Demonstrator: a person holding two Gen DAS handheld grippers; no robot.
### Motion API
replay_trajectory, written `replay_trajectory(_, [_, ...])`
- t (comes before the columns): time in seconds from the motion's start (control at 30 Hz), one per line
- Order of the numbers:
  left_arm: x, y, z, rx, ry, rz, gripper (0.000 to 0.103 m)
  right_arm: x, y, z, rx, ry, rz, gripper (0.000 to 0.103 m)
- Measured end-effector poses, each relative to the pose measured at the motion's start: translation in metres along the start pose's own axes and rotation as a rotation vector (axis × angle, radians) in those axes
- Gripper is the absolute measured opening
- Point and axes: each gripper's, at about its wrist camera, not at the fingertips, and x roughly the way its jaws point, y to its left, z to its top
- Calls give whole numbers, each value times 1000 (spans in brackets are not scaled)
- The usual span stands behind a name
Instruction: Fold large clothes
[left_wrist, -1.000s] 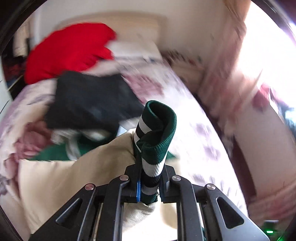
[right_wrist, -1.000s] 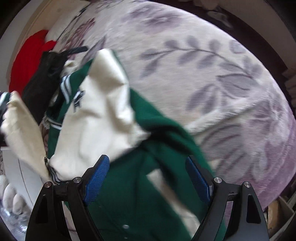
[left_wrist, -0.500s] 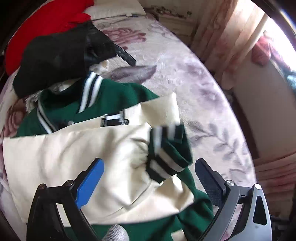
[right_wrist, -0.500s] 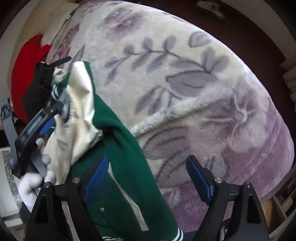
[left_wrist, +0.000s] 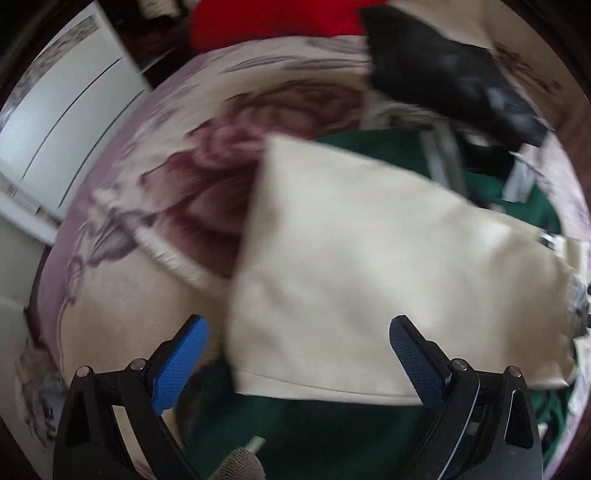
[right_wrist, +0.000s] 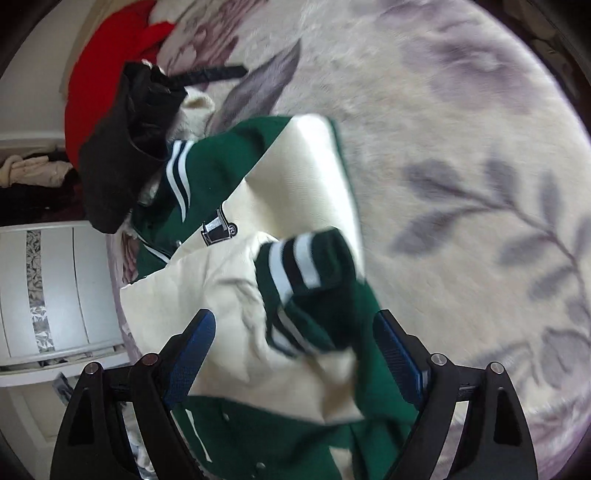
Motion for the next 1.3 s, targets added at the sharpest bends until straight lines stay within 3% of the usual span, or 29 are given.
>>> replay_trajectory(0.03, [8, 12, 0, -27, 6, 8, 101, 15, 5, 5, 8, 35, 21, 34])
replay_trajectory(0.07, [14, 23, -1, -51, 11, 13, 101, 28, 11, 7, 0, 79, -6, 4])
replay_trajectory(0.13, [31, 45, 1, -116, 13, 27, 101, 25, 18, 2, 0, 27, -84, 4])
replay_trajectory(0.23, [73, 59, 10, -170, 64, 11, 102, 8, 0, -2, 72, -31, -182, 4])
replay_trajectory(0.27, [84, 64, 14, -198, 93, -6, 102, 11, -10, -4, 104, 15, -184, 5])
replay_trajectory(0.33, [94, 67, 22, -217, 117, -35, 102, 11, -18, -11, 147, 113, -107, 11])
replay_trajectory(0.4, [79, 70, 27, -206, 78, -50, 102, -17, -10, -17, 111, 114, -96, 23])
replay_trajectory(0.47, [55, 68, 27, -198, 25, -63, 102, -56, -8, -23, 107, 47, -65, 56])
replay_trajectory(0.63, [-17, 31, 3, -173, -33, -123, 103, -144, -37, -34, 228, -24, 32, 59])
replay_trajectory(0.73, [-50, -10, -21, -138, -30, -143, 103, -164, -67, -25, 292, 2, 64, 69])
replay_trajectory(0.87, [-86, -63, -72, -147, 37, -130, 103, -145, -98, 16, 262, 100, 92, 69])
replay_trajectory(1.03, [-108, -116, -182, -161, 201, -70, 103, -117, -112, 58, 128, 231, 85, 69])
replay_trajectory(1.1, [-107, -121, -228, -218, 299, -72, 103, -115, -117, 65, 79, 263, 78, 69])
replay_trajectory(1.17, [-98, -113, -279, -384, 409, -128, 103, -112, -127, 65, 51, 288, 61, 69])
replay_trajectory(1.23, [-86, -100, -325, -644, 472, -253, 102, -106, -141, 60, 52, 314, 48, 69])
replay_trajectory(1.3, [-64, -94, -366, -917, 522, -446, 102, -96, -158, 51, 83, 350, 34, 69])
